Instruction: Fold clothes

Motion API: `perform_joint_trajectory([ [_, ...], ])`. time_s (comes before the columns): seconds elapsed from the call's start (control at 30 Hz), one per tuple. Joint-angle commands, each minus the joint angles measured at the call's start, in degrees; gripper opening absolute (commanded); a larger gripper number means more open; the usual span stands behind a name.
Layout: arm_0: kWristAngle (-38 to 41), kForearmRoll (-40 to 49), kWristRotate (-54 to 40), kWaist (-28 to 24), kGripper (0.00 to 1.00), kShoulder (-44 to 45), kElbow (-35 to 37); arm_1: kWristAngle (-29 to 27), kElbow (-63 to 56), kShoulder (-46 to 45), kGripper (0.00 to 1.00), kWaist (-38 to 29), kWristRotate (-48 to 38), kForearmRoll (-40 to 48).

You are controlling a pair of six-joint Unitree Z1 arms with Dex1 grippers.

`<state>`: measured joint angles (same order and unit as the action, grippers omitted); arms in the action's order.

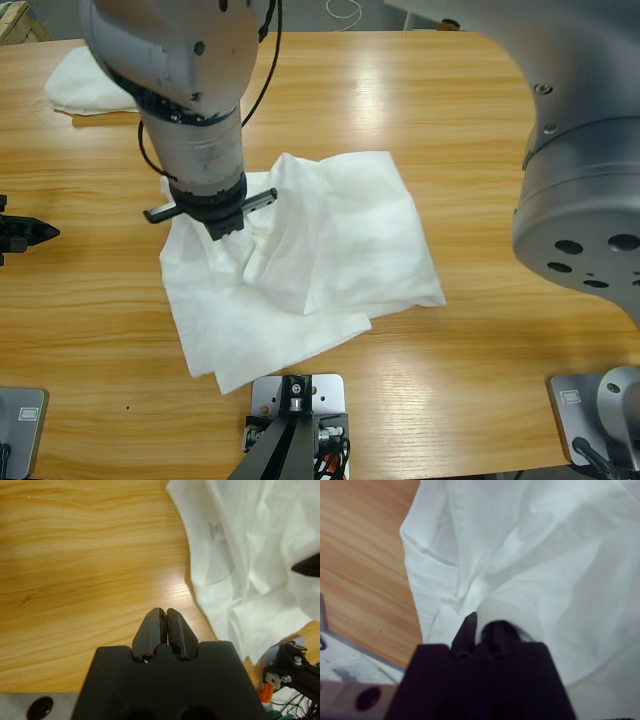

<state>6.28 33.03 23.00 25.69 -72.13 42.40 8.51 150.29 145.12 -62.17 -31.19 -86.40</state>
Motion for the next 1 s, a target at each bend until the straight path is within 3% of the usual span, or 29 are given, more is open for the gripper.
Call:
perform_joint_trajectory([
  [0.03,0.84,-1.32,-0.06,-0.38,0.0,-1.78,-2.07,3.25,18.89,6.84,0.0,-1.03,1.58,-5.53],
  [0.3,0.84,-2.88,-0.06,-0.38,0.0,-2.43,-3.42,2.36,27.78,6.63,0.0,-1.94,4.5,-4.97],
  [0.53,0.84,-4.47,-0.15,-0.38,0.0,-3.01,-5.13,8.62,31.93,5.12,0.0,-2.87,11.43,-0.61],
  [0.57,0.84,-4.47,-0.15,-0.38,0.0,-3.07,-5.09,9.71,32.02,4.61,0.153,-2.87,11.97,-0.06],
  [0.67,0.84,-4.7,-0.2,-0.38,0.0,-3.47,-5.08,12.39,32.6,2.25,0.965,-2.98,12.45,2.38],
  [0.7,0.9,-4.73,-0.25,-0.38,0.0,-3.59,-5.13,13.13,32.65,1.36,1.0,-3.05,13.12,3.47],
  [1.0,0.93,-5.22,-0.5,-0.19,0.0,-4.42,-5.2,23.93,32.79,-5.69,1.0,-2.82,18.6,8.53],
])
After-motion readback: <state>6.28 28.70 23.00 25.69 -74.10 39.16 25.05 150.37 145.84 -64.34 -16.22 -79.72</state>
